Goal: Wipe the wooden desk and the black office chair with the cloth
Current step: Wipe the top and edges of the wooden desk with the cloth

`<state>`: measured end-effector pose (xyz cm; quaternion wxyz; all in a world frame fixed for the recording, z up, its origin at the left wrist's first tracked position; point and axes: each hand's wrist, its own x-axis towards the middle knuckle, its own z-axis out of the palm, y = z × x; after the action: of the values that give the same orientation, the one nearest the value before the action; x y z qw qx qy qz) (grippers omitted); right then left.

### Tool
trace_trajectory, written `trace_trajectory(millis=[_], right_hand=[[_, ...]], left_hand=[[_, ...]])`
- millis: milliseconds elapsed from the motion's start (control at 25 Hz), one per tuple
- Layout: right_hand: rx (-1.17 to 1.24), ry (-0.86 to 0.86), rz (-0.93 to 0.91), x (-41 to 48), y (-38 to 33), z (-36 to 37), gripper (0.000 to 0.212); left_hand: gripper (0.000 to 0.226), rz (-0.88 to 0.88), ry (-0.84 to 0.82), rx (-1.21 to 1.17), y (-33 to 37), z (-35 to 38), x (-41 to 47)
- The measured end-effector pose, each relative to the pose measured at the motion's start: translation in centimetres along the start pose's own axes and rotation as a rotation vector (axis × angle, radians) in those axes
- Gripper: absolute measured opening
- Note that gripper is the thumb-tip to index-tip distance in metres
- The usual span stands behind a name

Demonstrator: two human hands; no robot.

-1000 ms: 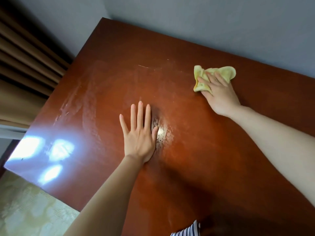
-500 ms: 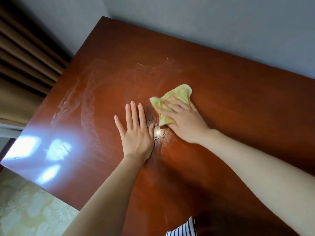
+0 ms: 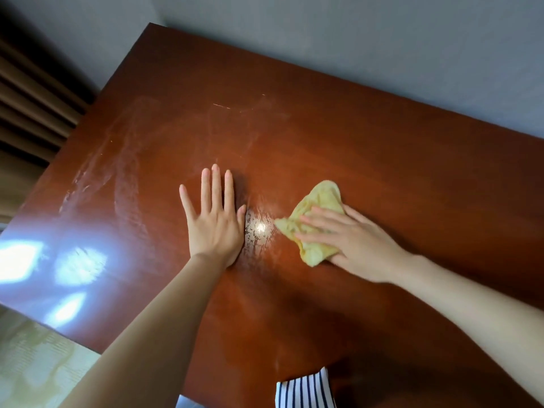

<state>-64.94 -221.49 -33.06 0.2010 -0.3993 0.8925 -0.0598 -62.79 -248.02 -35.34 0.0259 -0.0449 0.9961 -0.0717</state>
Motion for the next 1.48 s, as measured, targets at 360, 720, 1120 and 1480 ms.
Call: trace_trajectory(millis=[360, 720, 1120, 1480], right_hand=[[0.076, 0.104, 0.313, 13.9, 6.7, -7.0, 0.049], [0.028, 0.085, 0.247, 24.4, 2.9, -9.0, 0.050], [0.072, 0.163, 0.075, 12.5, -1.6, -3.5, 0.051], [-0.094, 0.108, 0.349, 1.3, 6.3, -3.2, 0.054]], left_hand=[[0.061, 0.104, 0.088, -0.044, -0.2, 0.3, 0.3], [0.060, 0.155, 0.129, -0.037, -0.5, 0.4, 0.7], [0.059, 0.152, 0.143, -0.004, -0.6, 0.1, 0.6], [0.061, 0.087, 0.075, -0.015, -0.2, 0.0, 0.3]])
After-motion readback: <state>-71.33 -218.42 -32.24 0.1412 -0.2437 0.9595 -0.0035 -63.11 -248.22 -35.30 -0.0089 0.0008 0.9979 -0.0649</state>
